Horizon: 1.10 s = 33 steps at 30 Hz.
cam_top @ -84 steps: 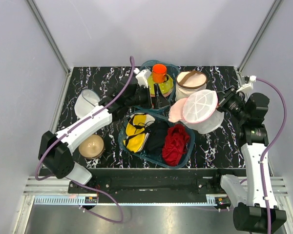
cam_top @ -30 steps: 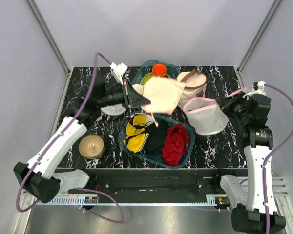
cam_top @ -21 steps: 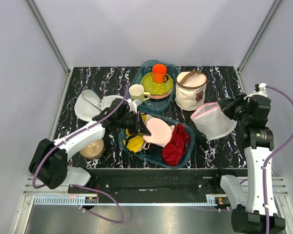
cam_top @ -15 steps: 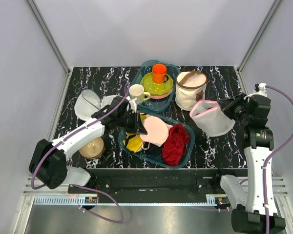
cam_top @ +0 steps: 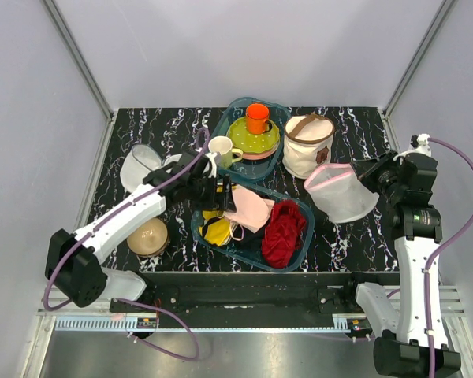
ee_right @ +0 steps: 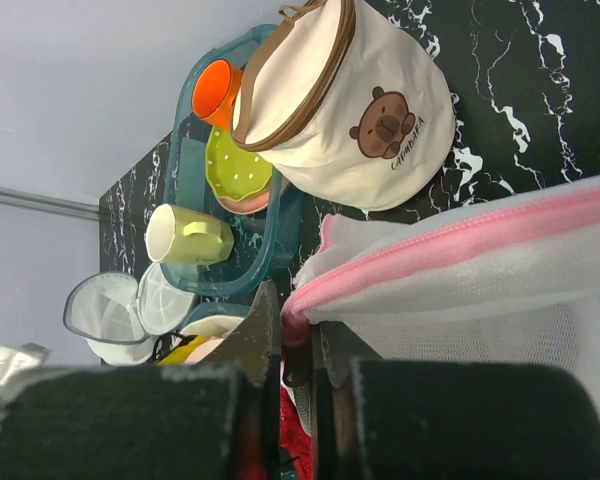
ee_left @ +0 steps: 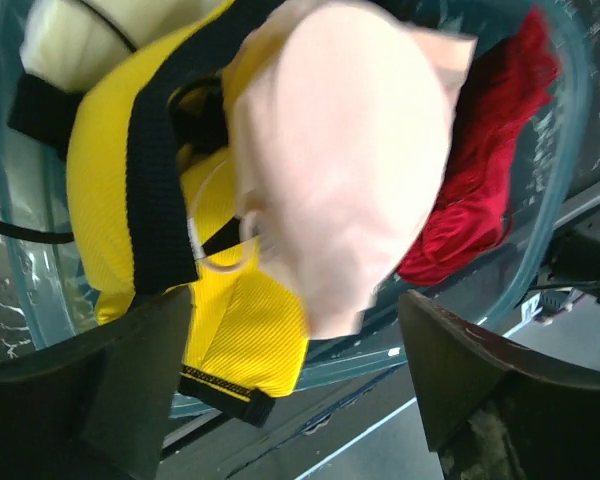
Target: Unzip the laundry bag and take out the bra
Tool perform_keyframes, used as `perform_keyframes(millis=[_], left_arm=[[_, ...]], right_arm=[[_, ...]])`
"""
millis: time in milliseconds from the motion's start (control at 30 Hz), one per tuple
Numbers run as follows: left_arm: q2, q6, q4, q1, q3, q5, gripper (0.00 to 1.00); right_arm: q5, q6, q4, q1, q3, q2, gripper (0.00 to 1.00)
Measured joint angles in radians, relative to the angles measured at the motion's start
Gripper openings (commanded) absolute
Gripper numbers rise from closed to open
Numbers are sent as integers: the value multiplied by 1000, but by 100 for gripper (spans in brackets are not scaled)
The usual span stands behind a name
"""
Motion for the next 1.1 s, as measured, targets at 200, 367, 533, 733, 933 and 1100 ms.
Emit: perform_keyframes(millis=[200,367,533,733,933,1100], left_arm=[[-31,6,-85,-18,245,-48,80],[-18,24,-39,-18,481,0,77],[135,7,117,-40,550,144,65],[343,-70,268,-64,518,225,53],[408,-161,422,-67,519,301,45],[438,-187,489,-117,530,324,45]], right_arm=[[-35,-16,14,4,0,0,0],[-132,-27,66,4,0,0,0],[-249,-34,136,11,0,2,0],[-376,-26,230,19,-22,7,0],[-449,-14,289,19,-40,14,0],[-457,0,313,19,-50,14,0]])
